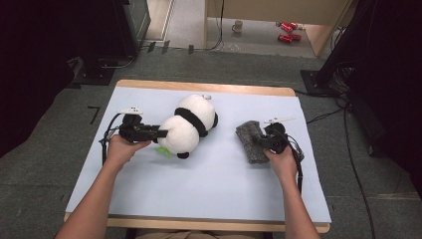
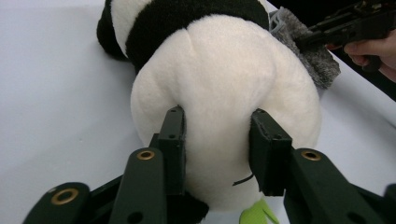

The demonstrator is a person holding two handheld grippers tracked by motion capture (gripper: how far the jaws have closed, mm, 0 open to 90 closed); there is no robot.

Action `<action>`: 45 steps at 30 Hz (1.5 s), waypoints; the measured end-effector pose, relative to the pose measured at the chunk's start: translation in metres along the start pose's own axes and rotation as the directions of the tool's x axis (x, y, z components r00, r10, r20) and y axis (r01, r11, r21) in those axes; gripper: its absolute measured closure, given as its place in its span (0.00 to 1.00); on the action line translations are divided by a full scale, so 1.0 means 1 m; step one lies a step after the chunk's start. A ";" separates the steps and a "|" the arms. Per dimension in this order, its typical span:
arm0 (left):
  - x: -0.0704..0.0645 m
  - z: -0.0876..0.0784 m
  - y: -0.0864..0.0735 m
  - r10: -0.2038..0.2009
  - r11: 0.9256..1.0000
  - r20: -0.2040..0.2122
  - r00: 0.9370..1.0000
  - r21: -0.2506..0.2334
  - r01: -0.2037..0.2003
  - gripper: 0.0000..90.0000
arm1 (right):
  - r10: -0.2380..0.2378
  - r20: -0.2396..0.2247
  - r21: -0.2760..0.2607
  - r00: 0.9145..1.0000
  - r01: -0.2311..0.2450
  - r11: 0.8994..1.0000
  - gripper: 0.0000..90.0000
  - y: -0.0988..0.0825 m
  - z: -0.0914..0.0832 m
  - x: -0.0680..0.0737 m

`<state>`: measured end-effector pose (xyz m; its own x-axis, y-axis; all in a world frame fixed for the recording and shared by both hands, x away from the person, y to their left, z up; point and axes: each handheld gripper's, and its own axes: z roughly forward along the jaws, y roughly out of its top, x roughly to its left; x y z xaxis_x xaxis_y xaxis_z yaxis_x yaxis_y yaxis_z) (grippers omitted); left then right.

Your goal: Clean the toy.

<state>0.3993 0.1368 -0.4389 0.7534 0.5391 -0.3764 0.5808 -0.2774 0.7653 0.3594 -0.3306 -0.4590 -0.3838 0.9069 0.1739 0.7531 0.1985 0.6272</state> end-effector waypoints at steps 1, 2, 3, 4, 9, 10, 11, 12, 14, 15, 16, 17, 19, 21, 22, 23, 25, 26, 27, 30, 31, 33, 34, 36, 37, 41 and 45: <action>0.001 0.000 0.000 0.005 1.000 0.005 1.000 -0.002 -0.005 0.63 | -0.005 0.002 0.006 1.000 0.005 1.000 0.81 0.000 0.002 0.000; 0.001 -0.001 -0.001 0.007 1.000 0.010 1.000 -0.002 -0.007 0.58 | -0.020 0.006 0.022 1.000 0.020 1.000 0.79 -0.001 0.006 0.000; 0.002 -0.001 -0.001 0.008 1.000 0.014 1.000 -0.003 -0.008 0.58 | -0.020 0.006 0.022 1.000 0.020 1.000 0.79 -0.001 0.006 0.000; 0.003 -0.002 -0.002 0.009 1.000 0.020 1.000 -0.006 -0.009 0.56 | -0.018 0.005 0.028 1.000 0.018 0.999 0.78 -0.001 0.006 0.001; 0.007 -0.008 -0.003 0.003 1.000 0.031 0.999 -0.028 -0.002 0.49 | -0.004 0.018 0.052 1.000 0.004 0.999 0.59 -0.001 0.011 0.000; 0.007 -0.008 -0.003 0.007 1.000 0.033 0.999 -0.029 -0.006 0.47 | -0.002 0.012 0.048 1.000 0.001 0.999 0.53 -0.001 0.010 -0.001; 0.007 -0.008 -0.003 0.012 1.000 0.030 0.999 -0.028 -0.011 0.47 | 0.004 0.005 0.042 1.000 -0.004 0.999 0.50 0.000 0.009 -0.001; 0.007 -0.008 -0.003 0.012 1.000 0.030 0.999 -0.028 -0.011 0.46 | 0.004 0.005 0.042 1.000 -0.004 0.999 0.50 0.000 0.009 -0.001; 0.006 -0.010 -0.002 0.013 0.999 0.019 1.000 -0.030 -0.012 0.45 | 0.012 -0.013 0.026 1.000 -0.011 1.000 0.45 0.000 0.005 -0.002; 0.006 -0.010 -0.002 0.013 0.999 0.019 1.000 -0.030 -0.012 0.44 | 0.012 -0.013 0.026 1.000 -0.011 1.000 0.45 0.000 0.005 -0.002; 0.006 -0.011 -0.002 0.015 0.999 0.008 1.000 -0.032 -0.015 0.44 | 0.015 -0.021 0.019 1.000 -0.014 1.000 0.43 0.000 0.003 -0.002; 0.006 -0.013 -0.001 0.016 0.999 -0.002 1.000 -0.033 -0.016 0.44 | 0.014 -0.034 0.008 0.999 -0.013 1.000 0.41 0.001 0.002 -0.002; 0.003 -0.018 0.000 0.045 0.998 -0.040 0.998 -0.031 -0.046 0.44 | 0.010 -0.046 -0.012 0.999 -0.011 1.000 0.40 0.001 -0.003 -0.002; 0.003 -0.021 0.001 0.050 0.998 -0.051 0.997 -0.035 -0.051 0.44 | 0.010 -0.048 -0.017 0.999 -0.011 1.000 0.39 0.001 -0.004 -0.002; 0.003 -0.024 0.001 0.049 0.998 -0.061 0.997 -0.035 -0.052 0.44 | 0.008 -0.048 -0.025 0.999 -0.009 1.000 0.39 0.002 -0.006 -0.002; 0.005 -0.026 0.000 0.045 0.998 -0.063 0.997 -0.038 -0.047 0.44 | 0.004 -0.052 -0.035 0.999 -0.006 0.999 0.39 0.002 -0.008 -0.004; 0.006 -0.031 0.000 0.039 0.998 -0.080 0.996 -0.039 -0.042 0.43 | 0.010 -0.054 -0.044 0.998 -0.013 0.999 0.42 0.001 -0.011 -0.007; 0.006 -0.031 0.000 0.039 0.998 -0.080 0.996 -0.039 -0.042 0.43 | 0.010 -0.054 -0.044 0.998 -0.013 0.999 0.42 0.001 -0.011 -0.007; 0.006 -0.033 -0.001 0.046 0.998 -0.091 0.995 -0.038 -0.050 0.43 | 0.012 -0.053 -0.052 0.999 -0.015 0.999 0.44 0.001 -0.015 -0.010; 0.008 -0.037 -0.002 0.054 0.998 -0.116 0.992 -0.033 -0.058 0.42 | 0.014 -0.051 -0.060 0.999 -0.017 0.998 0.45 0.000 -0.018 -0.013; 0.009 -0.038 -0.003 0.055 0.998 -0.127 0.990 -0.028 -0.059 0.42 | 0.019 -0.048 -0.066 0.999 -0.022 0.998 0.46 0.000 -0.020 -0.014; 0.012 -0.040 -0.005 0.069 0.997 -0.152 0.986 -0.009 -0.071 0.41 | 0.016 -0.043 -0.083 0.999 -0.020 0.996 0.49 -0.001 -0.025 -0.019; 0.013 -0.040 -0.007 0.073 0.997 -0.167 0.983 -0.001 -0.074 0.41 | 0.016 -0.043 -0.083 0.999 -0.020 0.996 0.49 -0.001 -0.025 -0.019; 0.016 -0.041 -0.010 0.063 0.998 -0.185 0.981 0.006 -0.063 0.41 | 0.030 -0.033 -0.092 0.999 -0.032 0.995 0.54 -0.003 -0.029 -0.024; 0.017 -0.041 -0.012 0.063 0.998 -0.197 0.978 0.014 -0.061 0.41 | 0.038 -0.025 -0.092 0.999 -0.040 0.995 0.55 -0.004 -0.030 -0.026; 0.021 -0.040 -0.019 0.091 0.996 -0.235 0.968 0.044 -0.083 0.41 | 0.060 0.010 -0.100 0.998 -0.059 0.993 0.60 -0.008 -0.034 -0.037; 0.028 -0.041 -0.027 0.091 0.995 -0.258 0.962 0.066 -0.077 0.41 | 0.081 0.036 -0.115 0.996 -0.076 0.990 0.61 -0.015 -0.035 -0.049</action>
<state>0.3919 0.1917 -0.4491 0.6981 0.6985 -0.1575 0.5402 -0.3694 0.7561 0.3487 -0.3904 -0.4503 -0.3024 0.9328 0.1963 0.7136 0.0850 0.6954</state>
